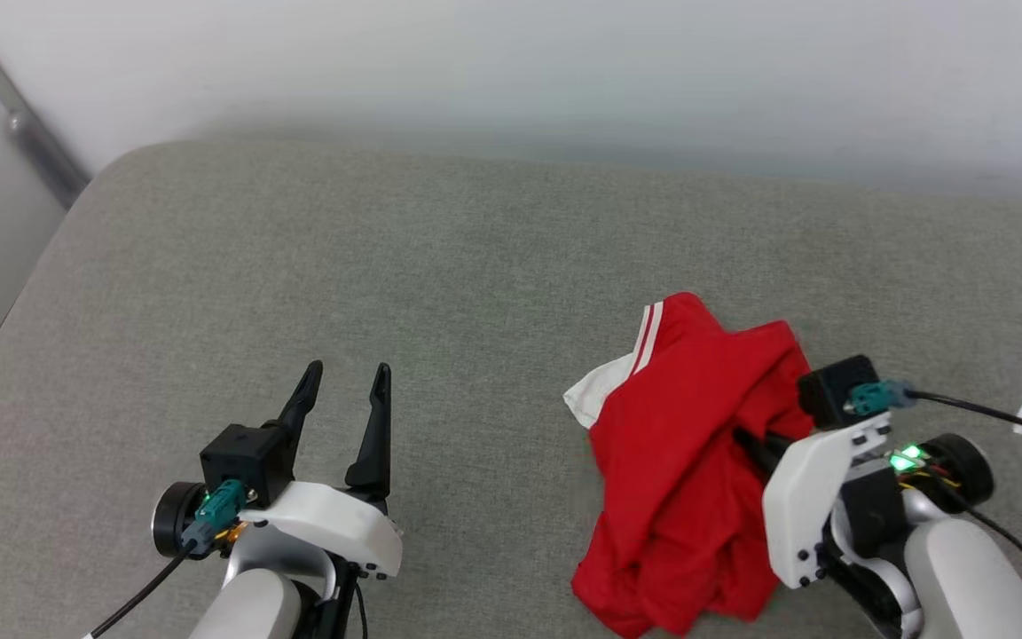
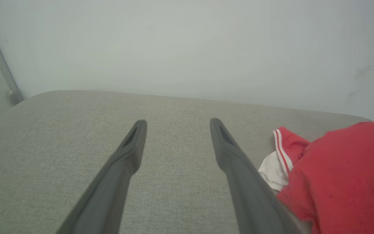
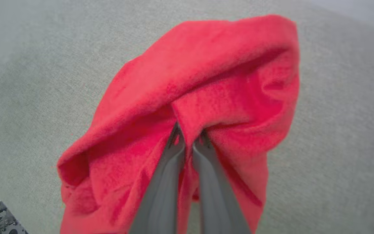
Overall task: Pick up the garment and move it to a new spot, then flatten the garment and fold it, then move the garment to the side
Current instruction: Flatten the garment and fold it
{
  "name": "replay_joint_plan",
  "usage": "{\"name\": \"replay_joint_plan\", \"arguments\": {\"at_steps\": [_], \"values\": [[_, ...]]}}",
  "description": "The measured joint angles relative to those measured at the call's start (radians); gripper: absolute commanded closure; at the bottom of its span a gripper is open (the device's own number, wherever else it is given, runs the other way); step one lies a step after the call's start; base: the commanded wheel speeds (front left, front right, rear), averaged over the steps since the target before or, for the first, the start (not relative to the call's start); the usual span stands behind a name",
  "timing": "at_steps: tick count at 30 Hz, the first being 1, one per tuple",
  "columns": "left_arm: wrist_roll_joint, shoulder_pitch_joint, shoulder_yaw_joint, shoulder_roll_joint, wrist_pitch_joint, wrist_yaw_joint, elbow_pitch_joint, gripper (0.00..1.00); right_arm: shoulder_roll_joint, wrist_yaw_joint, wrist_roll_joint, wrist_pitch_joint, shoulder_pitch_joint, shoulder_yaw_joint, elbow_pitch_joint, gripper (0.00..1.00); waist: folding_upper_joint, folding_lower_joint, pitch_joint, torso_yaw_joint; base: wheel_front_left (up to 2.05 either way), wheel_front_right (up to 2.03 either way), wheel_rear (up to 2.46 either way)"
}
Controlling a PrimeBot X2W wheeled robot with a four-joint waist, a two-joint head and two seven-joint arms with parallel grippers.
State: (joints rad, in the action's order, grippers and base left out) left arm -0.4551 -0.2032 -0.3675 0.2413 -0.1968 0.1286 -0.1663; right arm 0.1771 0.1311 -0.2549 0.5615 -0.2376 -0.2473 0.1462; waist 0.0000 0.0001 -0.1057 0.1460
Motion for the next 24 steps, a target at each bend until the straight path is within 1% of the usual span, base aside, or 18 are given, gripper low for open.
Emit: {"name": "replay_joint_plan", "arguments": {"at_steps": [2, 4, 7, 10, 12, 13, 14, 15, 16, 20, 24], "values": [[-0.005, 0.005, 0.002, 0.003, -0.001, 0.001, -0.001, 0.0, 0.0, 0.0, 0.011, -0.023, 0.023, 0.051, -0.04, 1.0, 0.0, 0.0, 0.014, -0.015, 0.0, 0.0, 0.0], [-0.007, 0.012, 0.002, 0.004, 0.0, 0.003, -0.001, 0.0, -0.014, 0.0, 0.025, -0.044, 0.071, 0.123, -0.081, 1.0, 0.0, 0.0, 0.028, -0.031, 0.0, 0.0, 0.0], [-0.008, 0.022, 0.002, 0.004, 0.002, 0.008, -0.001, 0.0, -0.059, 0.0, 0.032, -0.063, 0.175, 0.234, -0.112, 1.0, 0.0, 0.0, 0.051, -0.056, 0.0, 0.0, 0.0], [-0.016, 0.038, -0.002, 0.003, 0.007, 0.013, -0.001, 0.0, -0.094, 0.0, 0.016, -0.065, 0.287, 0.329, -0.091, 1.0, 0.0, -0.0001, 0.072, -0.08, 0.0, 0.0, 0.0], [-0.017, 0.043, -0.01, 0.003, 0.011, 0.012, -0.001, 0.0, -0.107, 0.0, 0.017, -0.063, 0.348, 0.36, -0.053, 1.0, 0.0, -0.0001, 0.084, -0.093, 0.0, 0.0, 0.0], [-0.017, 0.044, -0.014, 0.003, 0.015, 0.009, -0.001, 0.0, -0.112, 0.0, 0.017, -0.064, 0.37, 0.367, -0.034, 0.96, 0.0, -0.0001, 0.088, -0.097, 0.0, 0.0, 0.0], [-0.017, 0.044, -0.015, 0.003, 0.018, 0.007, 0.0, 0.0, -0.117, 0.0, 0.009, -0.072, 0.383, 0.37, -0.016, 0.64, 0.0, -0.0001, 0.091, -0.102, 0.0, 0.0, 0.0], [-0.017, 0.044, -0.016, 0.004, 0.018, 0.007, -0.001, 0.0, -0.119, 0.0, 0.005, -0.081, 0.387, 0.367, 0.001, 0.19, 0.0, -0.0001, 0.094, -0.105, 0.0, 0.0, 0.0], [-0.017, 0.044, -0.016, 0.004, 0.019, 0.007, -0.001, 0.0, -0.12, 0.0, 0.011, -0.096, 0.387, 0.365, 0.014, 0.0, 0.0, -0.0001, 0.097, -0.108, 0.0, 0.0, 0.0], [-0.021, 0.055, -0.015, 0.012, 0.024, 0.014, -0.001, 0.0, -0.124, 0.0, 0.043, -0.207, 0.379, 0.361, 0.013, 0.0, 0.0, -0.0001, 0.105, -0.117, 0.0, 0.0, 0.0], [-0.026, 0.071, -0.007, 0.022, 0.029, 0.026, 0.001, 0.0, -0.126, 0.0, 0.099, -0.312, 0.373, 0.358, -0.044, 0.0, 0.0, -0.0001, 0.115, -0.121, 0.0, 0.0, 0.0]]}}
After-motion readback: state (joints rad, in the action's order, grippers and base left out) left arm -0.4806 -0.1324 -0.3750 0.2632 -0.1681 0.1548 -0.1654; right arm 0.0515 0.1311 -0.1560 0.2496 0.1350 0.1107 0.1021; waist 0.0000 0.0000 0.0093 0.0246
